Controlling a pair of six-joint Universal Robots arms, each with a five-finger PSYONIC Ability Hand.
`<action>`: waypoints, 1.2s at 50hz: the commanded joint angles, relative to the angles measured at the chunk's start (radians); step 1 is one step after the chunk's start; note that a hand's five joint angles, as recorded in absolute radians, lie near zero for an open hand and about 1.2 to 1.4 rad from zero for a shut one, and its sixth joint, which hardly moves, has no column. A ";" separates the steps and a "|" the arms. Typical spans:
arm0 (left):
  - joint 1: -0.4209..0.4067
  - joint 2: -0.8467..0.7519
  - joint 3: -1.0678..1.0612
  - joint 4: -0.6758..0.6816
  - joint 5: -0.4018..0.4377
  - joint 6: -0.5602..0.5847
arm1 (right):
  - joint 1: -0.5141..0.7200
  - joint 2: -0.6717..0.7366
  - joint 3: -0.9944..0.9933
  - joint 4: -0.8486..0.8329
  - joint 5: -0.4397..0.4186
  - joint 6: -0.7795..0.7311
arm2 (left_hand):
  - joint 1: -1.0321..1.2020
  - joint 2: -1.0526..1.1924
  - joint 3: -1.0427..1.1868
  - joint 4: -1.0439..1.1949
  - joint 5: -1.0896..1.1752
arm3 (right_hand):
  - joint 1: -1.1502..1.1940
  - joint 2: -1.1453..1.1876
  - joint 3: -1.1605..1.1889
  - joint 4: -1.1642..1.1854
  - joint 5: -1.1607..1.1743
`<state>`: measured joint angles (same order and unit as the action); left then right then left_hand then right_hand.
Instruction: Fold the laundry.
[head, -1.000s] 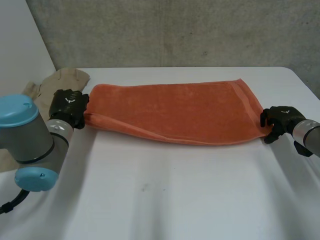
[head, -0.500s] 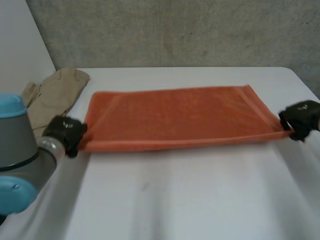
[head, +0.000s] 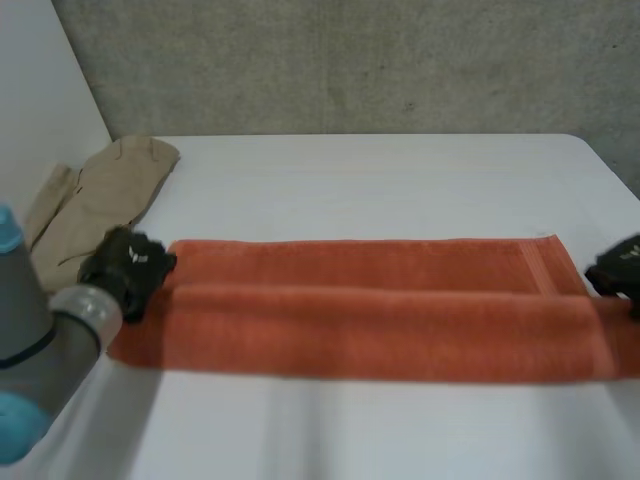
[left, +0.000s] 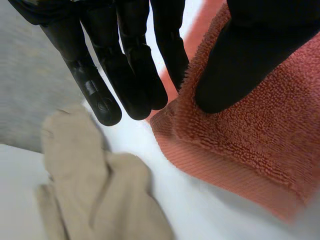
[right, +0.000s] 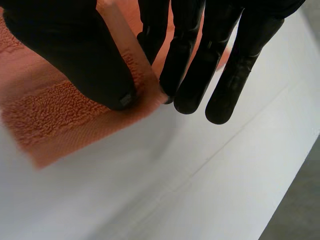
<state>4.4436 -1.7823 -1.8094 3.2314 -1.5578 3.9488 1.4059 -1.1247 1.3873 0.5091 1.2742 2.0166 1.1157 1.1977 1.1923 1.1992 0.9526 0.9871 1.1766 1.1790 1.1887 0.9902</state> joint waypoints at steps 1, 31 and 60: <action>-0.035 -0.196 0.209 0.100 -0.053 -0.036 | 0.106 0.117 -0.088 -0.214 0.034 0.074 | 0.281 0.199 0.204 0.197 0.269 | 0.409 0.220 0.217 0.208 0.232; -0.122 -0.485 0.532 0.219 -0.180 -0.039 | 0.194 0.266 -0.301 -0.580 0.114 0.401 | -0.941 -1.023 -1.018 -1.025 -0.953 | -0.813 -1.002 -1.005 -1.014 -0.990; -0.112 -0.134 0.085 0.229 -0.094 -0.350 | -0.077 0.028 0.288 -0.535 -0.220 0.444 | -0.940 -1.022 -1.017 -1.024 -0.952 | -0.403 -0.593 -0.595 -0.605 -0.581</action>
<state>4.3235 -1.9072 -1.7243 3.4579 -1.6507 3.5956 1.3464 -1.1815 1.6448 0.0974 1.0789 2.4967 0.1906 0.2021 0.2074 0.2014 0.0456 0.4114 0.4800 0.4813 0.4819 0.2913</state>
